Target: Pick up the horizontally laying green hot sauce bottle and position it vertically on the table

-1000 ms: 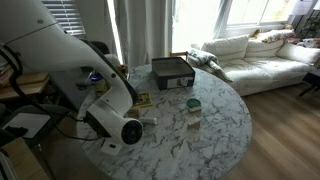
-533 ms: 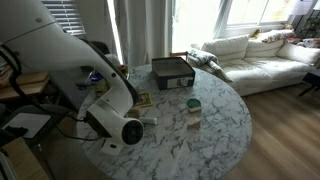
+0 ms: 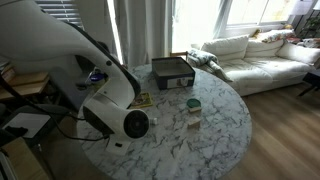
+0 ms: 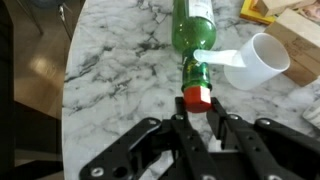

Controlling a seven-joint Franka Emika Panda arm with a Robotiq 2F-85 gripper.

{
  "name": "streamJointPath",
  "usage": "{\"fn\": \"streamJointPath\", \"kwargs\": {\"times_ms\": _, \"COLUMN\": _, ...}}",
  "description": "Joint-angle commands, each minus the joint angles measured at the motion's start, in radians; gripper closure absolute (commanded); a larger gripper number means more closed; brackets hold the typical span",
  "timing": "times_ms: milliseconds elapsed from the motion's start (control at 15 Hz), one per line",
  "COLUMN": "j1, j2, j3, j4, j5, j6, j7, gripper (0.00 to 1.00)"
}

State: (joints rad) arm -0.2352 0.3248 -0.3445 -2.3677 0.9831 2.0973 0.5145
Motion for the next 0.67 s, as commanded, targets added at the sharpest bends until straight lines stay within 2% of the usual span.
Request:
{"fn": "streamJointPath", "kwargs": {"times_ms": 0, "j1": 0.021, "j2": -0.103, "j3": -0.024, "j4": -0.039, "j5": -0.123, "j6": 0.083, "j7": 0.088, "gripper": 0.93}}
{"fn": "streamJointPath", "kwargs": {"times_ms": 333, "j1": 0.040, "j2": -0.224, "j3": -0.002, "j4": -0.072, "j5": -0.357, "j6": 0.184, "j7": 0.221, "gripper": 0.93}}
{"fn": "streamJointPath", "kwargs": {"times_ms": 600, "j1": 0.040, "j2": -0.336, "j3": 0.037, "j4": -0.097, "j5": -0.525, "j6": 0.179, "j7": 0.295, "gripper": 0.93}}
